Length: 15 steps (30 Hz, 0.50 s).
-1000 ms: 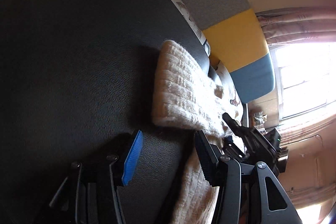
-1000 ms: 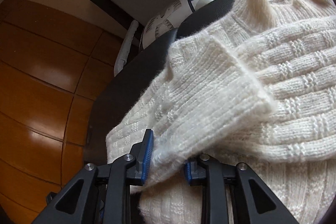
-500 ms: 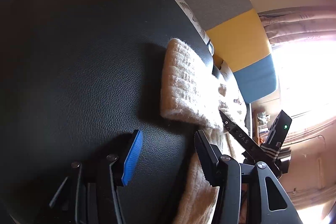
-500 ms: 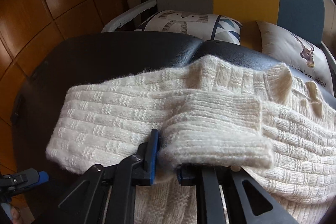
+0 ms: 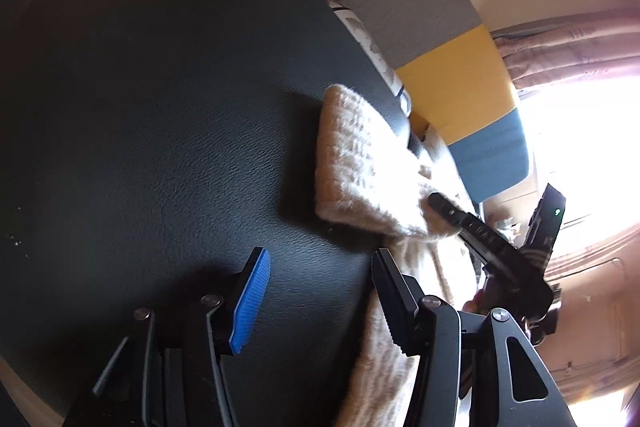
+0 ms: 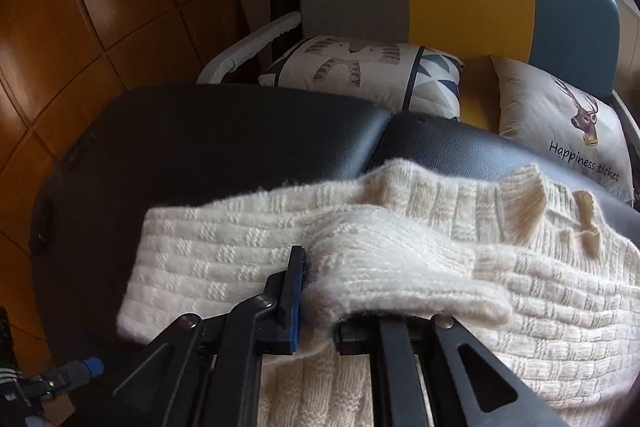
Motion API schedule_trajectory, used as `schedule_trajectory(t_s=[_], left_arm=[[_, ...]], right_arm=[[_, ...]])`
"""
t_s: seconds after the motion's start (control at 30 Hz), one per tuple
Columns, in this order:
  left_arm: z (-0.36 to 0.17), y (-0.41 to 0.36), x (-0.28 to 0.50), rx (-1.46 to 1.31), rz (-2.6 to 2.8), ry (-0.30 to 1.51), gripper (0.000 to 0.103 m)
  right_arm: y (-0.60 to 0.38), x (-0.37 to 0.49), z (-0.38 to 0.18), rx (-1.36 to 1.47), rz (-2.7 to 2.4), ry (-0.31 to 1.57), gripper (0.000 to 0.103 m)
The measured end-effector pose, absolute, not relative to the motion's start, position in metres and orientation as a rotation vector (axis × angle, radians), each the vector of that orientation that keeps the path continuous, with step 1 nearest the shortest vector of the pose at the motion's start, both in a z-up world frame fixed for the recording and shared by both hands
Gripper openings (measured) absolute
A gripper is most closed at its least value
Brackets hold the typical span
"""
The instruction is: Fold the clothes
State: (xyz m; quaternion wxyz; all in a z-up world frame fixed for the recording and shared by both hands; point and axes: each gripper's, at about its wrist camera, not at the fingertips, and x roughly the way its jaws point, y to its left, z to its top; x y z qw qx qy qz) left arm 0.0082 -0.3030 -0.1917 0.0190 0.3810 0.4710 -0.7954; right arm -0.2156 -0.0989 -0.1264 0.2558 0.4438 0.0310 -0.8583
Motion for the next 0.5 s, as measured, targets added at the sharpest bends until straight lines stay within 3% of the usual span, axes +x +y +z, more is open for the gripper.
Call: schedule_trajectory(t_s=[0.33, 0.5], left_arm=[[-0.176, -0.251, -0.047, 1.139, -2.585, 1.677, 0.055], [-0.178, -0.204, -0.094, 1.197, -2.629, 1.656, 0.055]], right_arm=[[-0.066, -0.252, -0.047, 1.056, -2.423, 0.054, 0.010], [-0.035, -0.259, -0.019, 0.986, -2.496, 0.037, 0.010]])
